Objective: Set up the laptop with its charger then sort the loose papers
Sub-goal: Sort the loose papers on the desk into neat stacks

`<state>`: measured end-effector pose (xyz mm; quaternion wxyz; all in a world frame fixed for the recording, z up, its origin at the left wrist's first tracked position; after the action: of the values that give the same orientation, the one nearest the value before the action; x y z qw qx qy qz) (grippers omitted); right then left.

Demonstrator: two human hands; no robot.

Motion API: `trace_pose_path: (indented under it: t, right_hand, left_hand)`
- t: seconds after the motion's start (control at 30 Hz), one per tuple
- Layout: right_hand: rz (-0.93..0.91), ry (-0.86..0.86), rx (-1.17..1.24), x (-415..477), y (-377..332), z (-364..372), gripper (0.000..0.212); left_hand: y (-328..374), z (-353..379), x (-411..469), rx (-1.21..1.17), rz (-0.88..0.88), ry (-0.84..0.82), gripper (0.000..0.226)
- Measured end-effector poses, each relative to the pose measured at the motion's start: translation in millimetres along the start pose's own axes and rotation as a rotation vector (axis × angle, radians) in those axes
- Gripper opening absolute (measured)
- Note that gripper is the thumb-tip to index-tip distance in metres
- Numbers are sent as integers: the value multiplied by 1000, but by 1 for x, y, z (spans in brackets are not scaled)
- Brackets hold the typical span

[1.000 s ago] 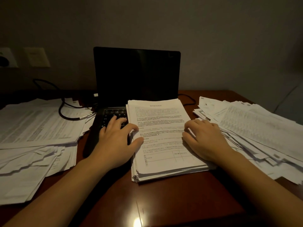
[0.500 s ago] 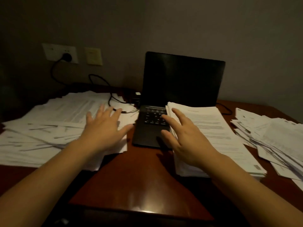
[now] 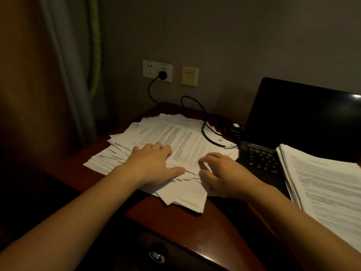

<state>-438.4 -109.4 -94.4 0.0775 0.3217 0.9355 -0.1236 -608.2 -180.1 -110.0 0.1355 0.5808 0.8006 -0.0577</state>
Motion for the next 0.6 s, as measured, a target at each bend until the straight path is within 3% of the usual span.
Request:
trace_pose_path:
  t: [0.17, 0.33, 0.4, 0.6]
  right_hand:
    - [15, 12, 147, 0, -5, 4, 46]
    - [34, 257, 620, -1, 4, -9, 31]
    - [59, 306, 611, 3, 14, -16, 29]
    - [183, 139, 572, 28, 32, -11, 51]
  left_hand:
    - [-16, -10, 1, -102, -119, 54, 73]
    - [0, 2, 8, -144, 49, -55, 64]
    - [-6, 0, 7, -158, 76, -47, 58]
    - [-34, -17, -3, -280, 37, 81, 21]
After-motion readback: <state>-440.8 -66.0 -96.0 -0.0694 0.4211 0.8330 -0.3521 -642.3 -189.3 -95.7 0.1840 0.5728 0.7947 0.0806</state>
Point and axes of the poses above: each hand's wrist, its own x-axis towards the middle knuckle, its own z-axis out of the palm, y = z × x, the point moved 7 cm from there along x, towards the middle knuckle, and after that the axes turned 14 degrees about -y, right-handed, at the moved point
